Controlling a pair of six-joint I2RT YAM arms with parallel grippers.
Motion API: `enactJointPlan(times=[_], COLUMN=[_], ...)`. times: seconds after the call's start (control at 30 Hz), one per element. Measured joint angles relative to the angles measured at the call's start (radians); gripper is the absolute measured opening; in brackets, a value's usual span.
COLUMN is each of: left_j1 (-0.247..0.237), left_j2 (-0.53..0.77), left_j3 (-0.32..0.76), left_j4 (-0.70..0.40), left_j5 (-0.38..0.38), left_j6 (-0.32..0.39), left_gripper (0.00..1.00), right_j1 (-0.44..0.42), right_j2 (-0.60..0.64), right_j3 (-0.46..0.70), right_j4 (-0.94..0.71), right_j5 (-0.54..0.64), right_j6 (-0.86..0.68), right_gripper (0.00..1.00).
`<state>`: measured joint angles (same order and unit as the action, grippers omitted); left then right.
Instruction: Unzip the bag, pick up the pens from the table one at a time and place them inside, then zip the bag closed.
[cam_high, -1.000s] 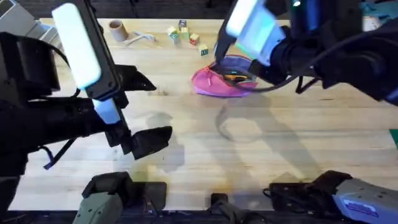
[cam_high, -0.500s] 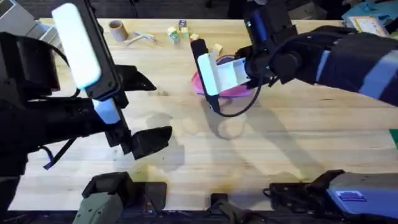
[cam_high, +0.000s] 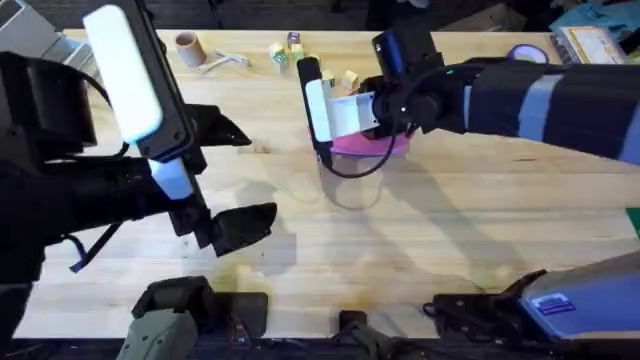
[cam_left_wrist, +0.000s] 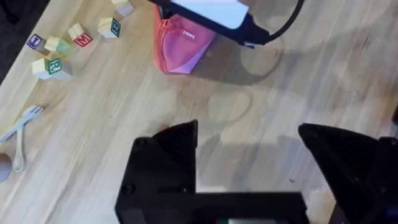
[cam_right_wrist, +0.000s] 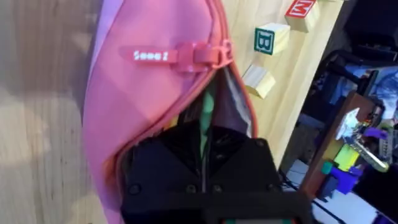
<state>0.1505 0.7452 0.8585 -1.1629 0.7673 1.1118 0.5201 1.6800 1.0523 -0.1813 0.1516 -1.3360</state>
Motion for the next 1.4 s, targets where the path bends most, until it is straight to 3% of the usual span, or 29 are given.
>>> enactJointPlan(times=[0.2,0.23,0.43,0.47,0.8,0.9,1.0,1.4], left_j1=[0.000,0.000,0.000,0.000,0.000,0.000,0.000,0.000], left_j2=[0.000,0.000,0.000,0.000,0.000,0.000,0.000,0.032], left_j3=[0.000,0.000,0.000,0.000,0.000,0.000,0.000,0.000], left_j4=[0.000,0.000,0.000,0.000,0.000,0.000,0.004,0.026], left_j5=[0.000,0.000,0.000,0.000,0.000,0.000,0.000,-0.004], left_j6=[0.000,0.000,0.000,0.000,0.000,0.000,0.000,0.000], left_gripper=[0.994,0.994,0.993,0.993,0.993,0.994,0.993,0.993], right_j1=[-0.003,-0.004,-0.009,-0.011,-0.012,-0.010,-0.010,-0.005], right_j2=[0.019,0.019,0.017,0.014,-0.019,-0.085,-0.252,-0.492], right_j3=[0.000,0.000,0.021,0.027,0.029,0.029,0.029,0.029], right_j4=[0.008,0.010,0.034,0.039,-0.015,-0.061,-0.193,-0.481], right_j5=[-0.031,-0.034,-0.032,-0.033,-0.028,0.020,0.057,0.062], right_j6=[0.036,0.042,0.049,0.048,0.101,0.184,0.343,0.732], right_gripper=[0.032,0.069,0.891,0.972,0.998,0.998,0.998,0.998])
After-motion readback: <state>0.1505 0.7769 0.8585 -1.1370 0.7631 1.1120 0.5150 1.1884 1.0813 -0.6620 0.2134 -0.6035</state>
